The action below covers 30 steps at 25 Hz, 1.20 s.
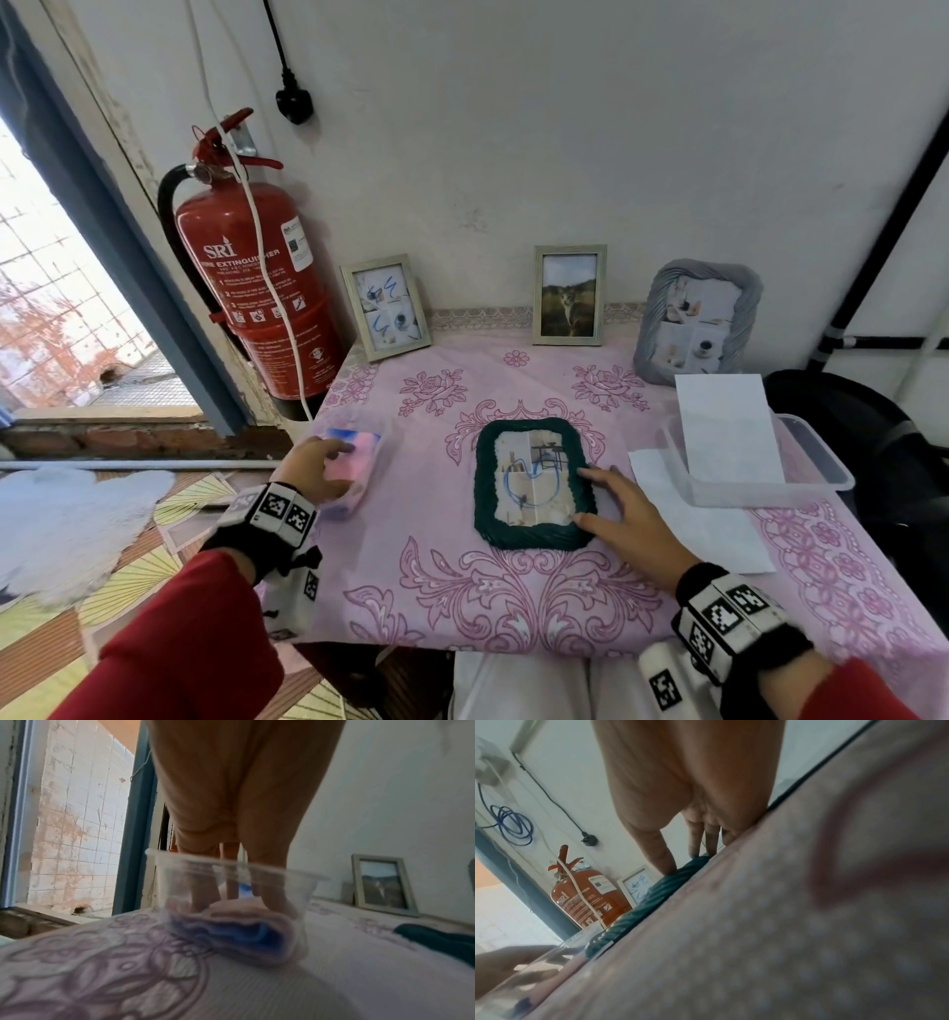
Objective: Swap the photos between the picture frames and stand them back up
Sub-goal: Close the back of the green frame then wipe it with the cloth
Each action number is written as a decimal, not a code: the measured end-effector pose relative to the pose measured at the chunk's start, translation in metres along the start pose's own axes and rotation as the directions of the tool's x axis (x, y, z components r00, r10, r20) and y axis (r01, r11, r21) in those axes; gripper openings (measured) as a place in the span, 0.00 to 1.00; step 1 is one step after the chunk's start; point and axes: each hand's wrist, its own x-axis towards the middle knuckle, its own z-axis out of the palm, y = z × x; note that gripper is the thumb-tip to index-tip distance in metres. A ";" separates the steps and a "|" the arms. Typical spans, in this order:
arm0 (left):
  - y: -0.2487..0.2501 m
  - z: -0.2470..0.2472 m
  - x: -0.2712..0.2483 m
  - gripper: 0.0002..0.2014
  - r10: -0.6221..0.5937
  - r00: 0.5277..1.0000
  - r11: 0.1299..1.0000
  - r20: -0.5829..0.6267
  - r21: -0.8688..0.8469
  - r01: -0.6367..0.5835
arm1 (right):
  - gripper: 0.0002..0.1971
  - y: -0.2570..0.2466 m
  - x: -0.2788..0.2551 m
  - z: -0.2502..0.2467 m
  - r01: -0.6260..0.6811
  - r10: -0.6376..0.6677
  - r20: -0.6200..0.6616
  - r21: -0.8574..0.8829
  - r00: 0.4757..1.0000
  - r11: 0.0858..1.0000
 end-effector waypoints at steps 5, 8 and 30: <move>-0.003 0.002 0.004 0.23 -0.016 0.998 1.000 -0.067 0.011 0.017 | 0.27 0.002 0.001 0.001 0.004 -0.004 0.002 -0.014 1.000 1.000; 0.002 0.003 0.003 0.17 -0.069 0.983 0.998 -0.172 -0.025 0.066 | 0.27 0.002 0.001 0.001 0.000 0.000 -0.002 -0.019 1.000 1.000; 0.184 0.059 -0.010 0.19 0.287 0.946 0.904 -0.151 -0.283 -0.319 | 0.27 0.002 0.001 0.001 0.038 -0.040 -0.026 -0.070 0.999 0.997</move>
